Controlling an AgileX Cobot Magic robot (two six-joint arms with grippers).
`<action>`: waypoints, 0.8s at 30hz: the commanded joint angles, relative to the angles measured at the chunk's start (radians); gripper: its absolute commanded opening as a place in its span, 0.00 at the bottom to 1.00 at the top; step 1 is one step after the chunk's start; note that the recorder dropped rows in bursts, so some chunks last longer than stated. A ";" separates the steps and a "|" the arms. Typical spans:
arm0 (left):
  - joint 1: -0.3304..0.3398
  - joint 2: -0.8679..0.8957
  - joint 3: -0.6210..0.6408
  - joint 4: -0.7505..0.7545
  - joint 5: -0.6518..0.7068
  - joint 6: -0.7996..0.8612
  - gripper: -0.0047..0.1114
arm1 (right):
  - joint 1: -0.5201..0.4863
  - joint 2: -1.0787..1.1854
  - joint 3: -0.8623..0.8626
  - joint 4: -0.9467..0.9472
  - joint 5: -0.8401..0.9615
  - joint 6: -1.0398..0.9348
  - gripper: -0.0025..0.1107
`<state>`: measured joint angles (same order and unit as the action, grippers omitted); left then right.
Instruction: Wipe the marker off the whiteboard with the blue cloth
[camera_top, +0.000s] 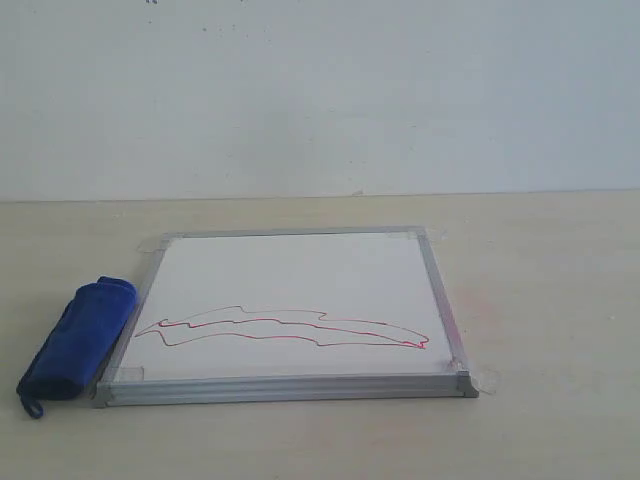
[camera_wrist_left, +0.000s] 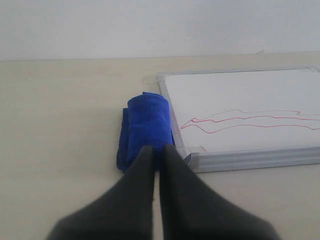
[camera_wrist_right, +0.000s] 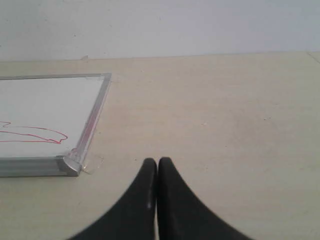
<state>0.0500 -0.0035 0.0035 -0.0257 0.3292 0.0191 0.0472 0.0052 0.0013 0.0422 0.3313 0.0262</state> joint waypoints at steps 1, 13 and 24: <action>-0.001 0.003 -0.004 -0.008 -0.015 -0.004 0.08 | -0.007 -0.005 -0.001 0.001 -0.009 -0.003 0.02; -0.001 0.003 -0.004 -0.008 -0.021 -0.002 0.08 | -0.007 -0.005 -0.001 0.001 -0.007 -0.003 0.02; -0.001 0.003 -0.004 -0.008 -0.370 -0.002 0.08 | -0.007 -0.005 -0.001 0.001 -0.007 -0.003 0.02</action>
<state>0.0500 -0.0035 0.0035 -0.0257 0.1218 0.0191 0.0472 0.0052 0.0013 0.0422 0.3313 0.0262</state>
